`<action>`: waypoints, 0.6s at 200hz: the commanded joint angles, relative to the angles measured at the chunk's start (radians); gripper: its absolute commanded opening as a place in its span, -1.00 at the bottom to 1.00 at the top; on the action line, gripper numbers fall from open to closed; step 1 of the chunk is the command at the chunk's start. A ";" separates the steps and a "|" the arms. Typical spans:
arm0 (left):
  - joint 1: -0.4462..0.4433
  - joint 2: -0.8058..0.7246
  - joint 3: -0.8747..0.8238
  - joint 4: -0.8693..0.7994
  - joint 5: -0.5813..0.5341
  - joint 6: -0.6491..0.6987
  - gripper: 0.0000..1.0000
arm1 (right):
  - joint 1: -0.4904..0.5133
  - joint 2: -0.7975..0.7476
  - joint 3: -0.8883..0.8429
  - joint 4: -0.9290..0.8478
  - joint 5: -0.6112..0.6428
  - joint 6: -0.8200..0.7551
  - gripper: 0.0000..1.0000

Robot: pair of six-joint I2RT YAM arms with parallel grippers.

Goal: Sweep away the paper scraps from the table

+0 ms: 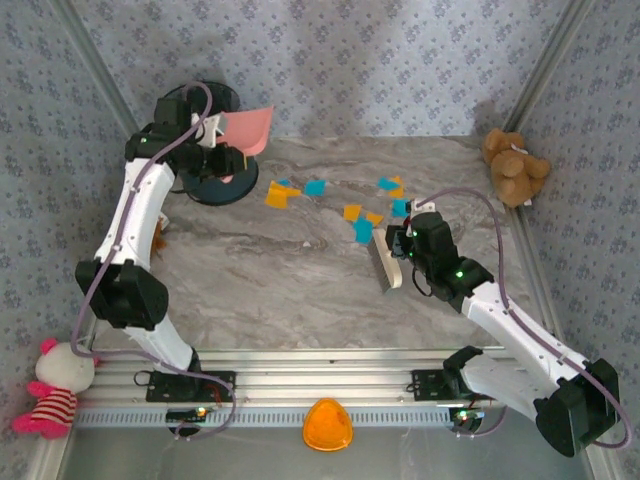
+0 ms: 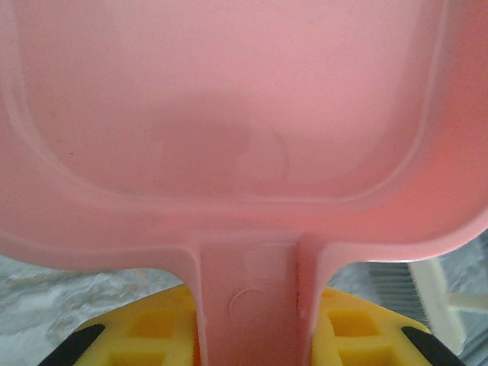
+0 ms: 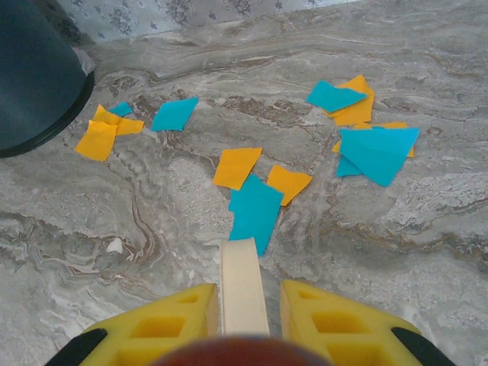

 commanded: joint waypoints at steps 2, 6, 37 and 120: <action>-0.028 -0.093 -0.064 -0.030 -0.079 0.136 -1.00 | -0.007 -0.024 -0.010 0.030 -0.007 0.022 -1.00; -0.035 -0.106 -0.081 -0.028 -0.092 0.148 -1.00 | -0.006 -0.024 -0.012 0.032 -0.009 0.022 -1.00; -0.070 -0.197 -0.206 -0.027 -0.144 0.220 -1.00 | -0.008 -0.023 -0.012 0.050 -0.023 0.029 -1.00; -0.237 -0.381 -0.584 0.135 -0.236 0.358 -1.00 | -0.043 0.035 0.012 0.178 -0.198 0.066 -1.00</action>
